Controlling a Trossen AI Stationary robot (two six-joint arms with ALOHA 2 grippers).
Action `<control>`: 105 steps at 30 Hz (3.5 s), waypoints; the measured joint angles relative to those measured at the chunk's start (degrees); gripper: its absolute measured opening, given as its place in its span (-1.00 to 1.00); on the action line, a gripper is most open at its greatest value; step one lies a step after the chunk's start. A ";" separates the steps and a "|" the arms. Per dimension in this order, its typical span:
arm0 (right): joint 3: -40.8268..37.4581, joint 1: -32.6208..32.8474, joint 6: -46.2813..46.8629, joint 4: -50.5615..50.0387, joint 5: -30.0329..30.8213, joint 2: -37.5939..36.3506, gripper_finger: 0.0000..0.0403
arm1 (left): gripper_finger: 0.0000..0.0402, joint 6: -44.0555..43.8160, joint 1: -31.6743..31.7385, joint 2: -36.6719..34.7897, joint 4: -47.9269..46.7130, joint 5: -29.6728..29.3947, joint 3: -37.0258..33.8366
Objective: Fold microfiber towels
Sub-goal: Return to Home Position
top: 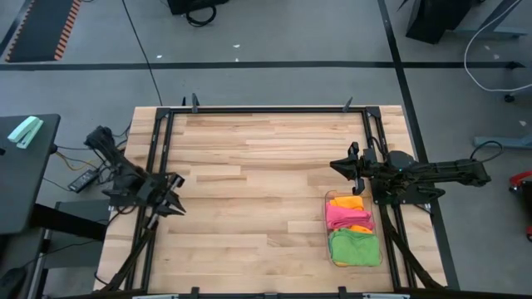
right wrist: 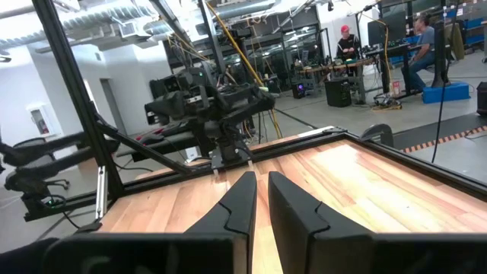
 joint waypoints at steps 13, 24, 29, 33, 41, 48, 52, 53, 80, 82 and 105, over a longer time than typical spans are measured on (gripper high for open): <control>-0.02 0.00 0.00 -0.48 -0.02 0.47 -0.78 | -0.85 -1.95 0.71 -4.07 -25.75 -16.02 11.63; -0.02 0.00 0.00 -0.59 0.00 0.55 -0.78 | -0.82 9.87 7.06 -4.02 -23.60 -17.72 12.70; -0.02 0.00 0.00 -0.61 0.00 0.55 -0.78 | -0.85 12.95 14.11 -4.03 -23.09 -4.59 12.70; -0.02 0.00 0.00 -0.61 0.00 0.55 -0.78 | -0.86 7.70 20.28 -4.01 -23.06 1.85 12.69; -0.02 0.00 0.00 -0.63 0.00 0.55 -0.78 | -0.80 -6.02 27.22 -3.95 -26.12 2.24 12.70; -0.02 0.00 0.00 -0.63 0.00 0.55 -0.78 | -0.83 -6.99 27.39 -3.87 -31.01 2.37 10.71; -0.02 0.00 0.00 -0.63 0.00 0.55 -0.78 | -0.86 -3.71 27.39 -3.88 -30.85 2.24 10.51; -0.02 0.00 0.00 -0.63 0.00 0.55 -0.78 | -0.86 -2.37 27.39 -3.88 -30.83 2.16 10.51; -0.02 0.00 0.00 -0.65 0.00 0.55 -0.78 | -0.81 1.50 27.39 -3.88 -42.61 2.22 10.42; -0.02 0.00 0.00 -0.66 0.00 0.55 -0.78 | -0.80 1.39 27.39 -3.88 -42.57 2.22 10.42; -0.02 0.00 0.00 -0.65 0.00 0.52 -0.78 | -0.80 0.33 27.39 -3.88 -40.71 2.20 10.42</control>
